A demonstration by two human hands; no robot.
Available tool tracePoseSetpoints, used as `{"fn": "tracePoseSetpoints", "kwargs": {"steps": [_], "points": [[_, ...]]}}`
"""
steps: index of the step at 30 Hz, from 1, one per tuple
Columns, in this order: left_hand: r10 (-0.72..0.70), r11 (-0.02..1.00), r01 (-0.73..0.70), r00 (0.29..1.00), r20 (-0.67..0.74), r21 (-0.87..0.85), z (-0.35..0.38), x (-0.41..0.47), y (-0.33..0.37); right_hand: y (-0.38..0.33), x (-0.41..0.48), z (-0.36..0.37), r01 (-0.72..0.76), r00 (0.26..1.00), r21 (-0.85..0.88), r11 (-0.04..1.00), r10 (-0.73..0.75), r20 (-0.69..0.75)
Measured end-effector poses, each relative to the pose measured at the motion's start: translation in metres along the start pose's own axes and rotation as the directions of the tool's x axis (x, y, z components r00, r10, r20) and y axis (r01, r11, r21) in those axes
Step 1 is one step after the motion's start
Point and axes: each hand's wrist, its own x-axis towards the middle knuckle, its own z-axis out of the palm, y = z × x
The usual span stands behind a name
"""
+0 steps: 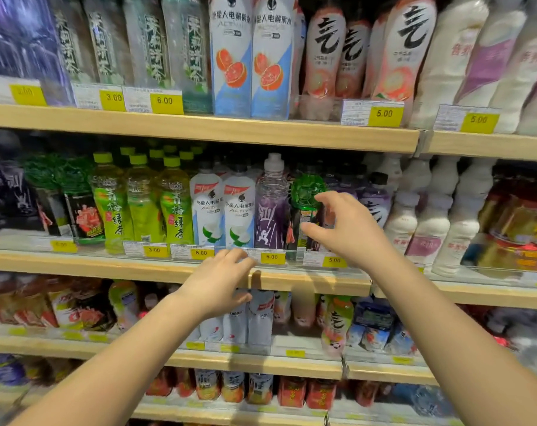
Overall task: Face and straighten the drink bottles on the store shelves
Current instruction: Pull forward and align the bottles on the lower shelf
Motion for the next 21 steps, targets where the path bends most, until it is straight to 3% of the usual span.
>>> {"fn": "tracePoseSetpoints", "kwargs": {"steps": [7,21], "points": [[0.029,1.0,-0.029,0.999,-0.018,-0.002,0.022,0.014,-0.006,0.007,0.038,0.004,0.01,0.995,0.082,0.997,-0.001,-0.102],[-0.06,0.997,0.046,0.972,-0.228,-0.067,0.045,0.019,-0.009,-0.001,0.072,0.018,-0.156,0.988,0.069,0.985,0.156,0.008]]}}
